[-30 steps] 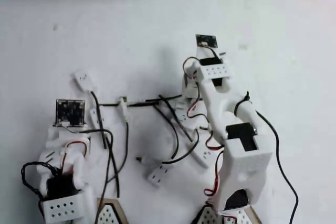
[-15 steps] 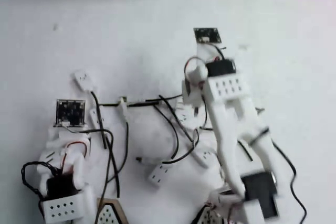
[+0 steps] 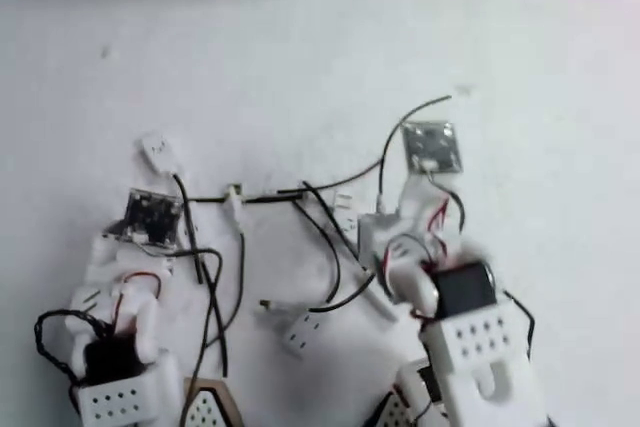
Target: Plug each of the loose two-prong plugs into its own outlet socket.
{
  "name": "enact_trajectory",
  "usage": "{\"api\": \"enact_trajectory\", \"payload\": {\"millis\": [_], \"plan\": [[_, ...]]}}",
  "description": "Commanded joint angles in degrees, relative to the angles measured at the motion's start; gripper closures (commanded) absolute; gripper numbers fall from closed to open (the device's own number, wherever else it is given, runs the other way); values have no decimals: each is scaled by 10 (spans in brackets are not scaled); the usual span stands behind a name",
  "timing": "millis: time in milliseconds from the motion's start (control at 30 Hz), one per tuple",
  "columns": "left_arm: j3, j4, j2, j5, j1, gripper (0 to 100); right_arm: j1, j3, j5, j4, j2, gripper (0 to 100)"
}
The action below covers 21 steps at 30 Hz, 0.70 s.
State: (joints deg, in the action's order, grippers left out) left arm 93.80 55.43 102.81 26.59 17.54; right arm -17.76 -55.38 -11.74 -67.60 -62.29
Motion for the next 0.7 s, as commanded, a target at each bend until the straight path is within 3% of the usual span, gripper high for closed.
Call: {"api": "enact_trajectory", "payload": {"millis": [0,333,567,667], "plan": [[-86,42,7,-7,2,976,51,-20,-11,36,-60,981],[-245,171,-28,-5,-64,976,85,-122,-43,139,-77,981],[-352,137,-339,-6,-80,975,82,-134,-43,139,-78,981],[-414,132,-474,-7,-78,910,76,-140,-43,147,-77,981]]}}
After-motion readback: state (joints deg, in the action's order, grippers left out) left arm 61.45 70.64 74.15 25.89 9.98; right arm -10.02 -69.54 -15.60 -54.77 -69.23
